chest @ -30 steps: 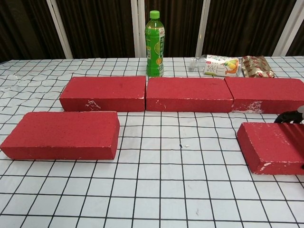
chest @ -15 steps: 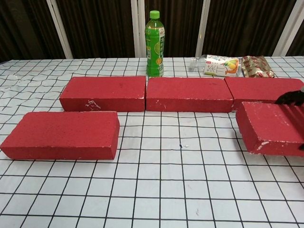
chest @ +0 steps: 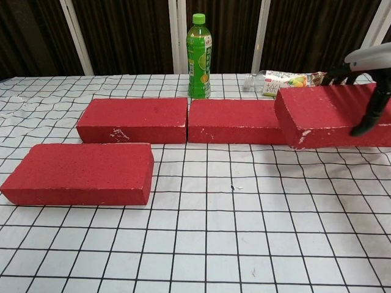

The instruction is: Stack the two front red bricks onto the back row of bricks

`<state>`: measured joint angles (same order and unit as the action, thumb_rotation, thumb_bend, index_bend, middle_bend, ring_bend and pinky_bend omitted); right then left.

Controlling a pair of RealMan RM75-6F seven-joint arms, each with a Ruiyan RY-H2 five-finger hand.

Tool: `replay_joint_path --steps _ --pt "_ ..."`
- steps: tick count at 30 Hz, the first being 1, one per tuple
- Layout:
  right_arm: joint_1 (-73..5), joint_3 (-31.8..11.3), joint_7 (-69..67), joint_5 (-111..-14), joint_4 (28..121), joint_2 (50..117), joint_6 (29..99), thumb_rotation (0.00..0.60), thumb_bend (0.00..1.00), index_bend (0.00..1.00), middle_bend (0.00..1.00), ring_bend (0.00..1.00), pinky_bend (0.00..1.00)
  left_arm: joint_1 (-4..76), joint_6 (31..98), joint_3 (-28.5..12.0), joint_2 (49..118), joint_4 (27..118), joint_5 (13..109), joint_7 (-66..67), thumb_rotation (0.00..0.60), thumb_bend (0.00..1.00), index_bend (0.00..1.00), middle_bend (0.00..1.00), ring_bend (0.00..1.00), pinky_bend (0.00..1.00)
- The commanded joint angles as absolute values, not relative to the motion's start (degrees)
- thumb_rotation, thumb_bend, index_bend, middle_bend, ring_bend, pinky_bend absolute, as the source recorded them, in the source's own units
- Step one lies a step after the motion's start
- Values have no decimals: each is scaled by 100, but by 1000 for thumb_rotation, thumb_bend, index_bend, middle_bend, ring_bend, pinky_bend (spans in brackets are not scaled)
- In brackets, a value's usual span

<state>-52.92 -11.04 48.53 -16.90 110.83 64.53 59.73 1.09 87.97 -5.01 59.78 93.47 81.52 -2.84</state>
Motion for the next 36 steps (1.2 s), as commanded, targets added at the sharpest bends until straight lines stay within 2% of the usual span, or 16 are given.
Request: replay_joint_path --steps 1,5,10,18,29,36 --pt "-6515 -1451 5776 4 10190 6875 5644 600 133 360 259 203 0 137 8762 -497 5986 9357 8143 -230 600 0 89 0 0 23" --pt "-7098 -1511 6204 1058 9375 7265 5446 600 133 361 259 203 0 132 8785 -528 6007 9360 8080 -181 600 0 89 0 0 23" --pt "-7431 -1636 6367 1728 8412 7709 5255 600 133 360 259 203 0 97 8831 -556 5996 9357 8014 -221 600 0 89 0 0 23" --pt "-7550 -1799 6252 1709 7899 8014 4802 600 134 361 259 203 0 114 8777 -627 6006 9346 7847 -203 600 0 89 0 0 23" --pt "-7799 -1689 6404 1833 7196 8465 4514 600 133 360 259 203 0 171 8658 -686 6037 9302 7689 -129 600 0 89 0 0 23" --pt "-7834 -1655 6451 1910 7049 8505 4455 600 133 360 259 203 0 185 8633 -707 6049 9290 7636 -98 600 0 89 0 0 23"
